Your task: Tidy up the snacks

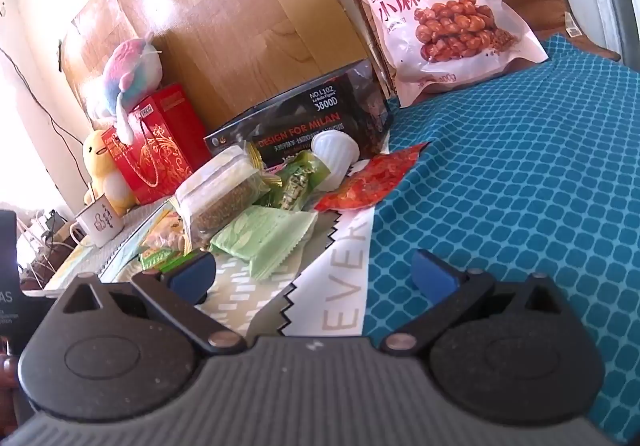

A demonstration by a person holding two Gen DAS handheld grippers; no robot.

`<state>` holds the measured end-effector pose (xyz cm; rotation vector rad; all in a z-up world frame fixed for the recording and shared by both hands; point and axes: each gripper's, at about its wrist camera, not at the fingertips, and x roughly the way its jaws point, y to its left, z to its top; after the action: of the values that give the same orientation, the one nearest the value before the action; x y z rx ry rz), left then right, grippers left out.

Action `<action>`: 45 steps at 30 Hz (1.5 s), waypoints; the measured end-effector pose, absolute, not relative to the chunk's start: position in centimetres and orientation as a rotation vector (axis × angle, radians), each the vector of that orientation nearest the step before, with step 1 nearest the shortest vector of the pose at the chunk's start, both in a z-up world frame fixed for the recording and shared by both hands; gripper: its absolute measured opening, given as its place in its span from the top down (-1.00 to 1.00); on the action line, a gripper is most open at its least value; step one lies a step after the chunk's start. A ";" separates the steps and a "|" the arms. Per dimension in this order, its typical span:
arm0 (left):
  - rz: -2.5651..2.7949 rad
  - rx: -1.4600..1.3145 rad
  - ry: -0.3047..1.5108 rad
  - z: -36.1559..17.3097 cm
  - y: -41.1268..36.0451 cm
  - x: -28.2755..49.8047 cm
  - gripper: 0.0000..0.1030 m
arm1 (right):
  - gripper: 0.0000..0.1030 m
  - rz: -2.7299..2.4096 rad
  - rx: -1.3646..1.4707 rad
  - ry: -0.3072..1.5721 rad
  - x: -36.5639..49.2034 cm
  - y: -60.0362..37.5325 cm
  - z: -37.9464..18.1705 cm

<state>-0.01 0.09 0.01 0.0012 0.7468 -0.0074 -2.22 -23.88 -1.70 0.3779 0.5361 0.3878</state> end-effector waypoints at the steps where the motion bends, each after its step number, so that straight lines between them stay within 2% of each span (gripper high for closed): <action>1: -0.009 0.001 0.746 0.0 0.2 0.0 -1.00 | -1.00 0.388 0.373 0.537 -2.2 -23.9 -1.6; 20: -0.103 0.062 0.721 0.2 0.6 -1.8 -1.00 | -1.00 0.348 0.324 0.537 -2.3 -23.4 -1.6; 28: -0.125 0.019 0.695 0.3 1.4 -2.3 -1.00 | -1.00 0.282 0.403 0.514 -2.1 -24.9 -1.6; 34: -0.129 -0.024 0.650 0.7 2.0 -2.8 -1.00 | -0.69 0.275 0.383 0.504 -2.4 -24.7 -1.5; 42: -0.023 0.068 0.396 2.5 2.8 -3.9 -1.00 | 0.09 0.310 0.247 0.416 -2.1 -24.9 0.8; 45: 0.004 -0.026 0.375 2.2 4.6 -3.5 -0.99 | 0.14 0.360 0.173 0.377 -1.6 -24.0 2.1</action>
<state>-3.53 4.61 2.21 -0.0260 0.3745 0.0042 -1.56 -24.01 2.12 0.1729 0.3771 0.3602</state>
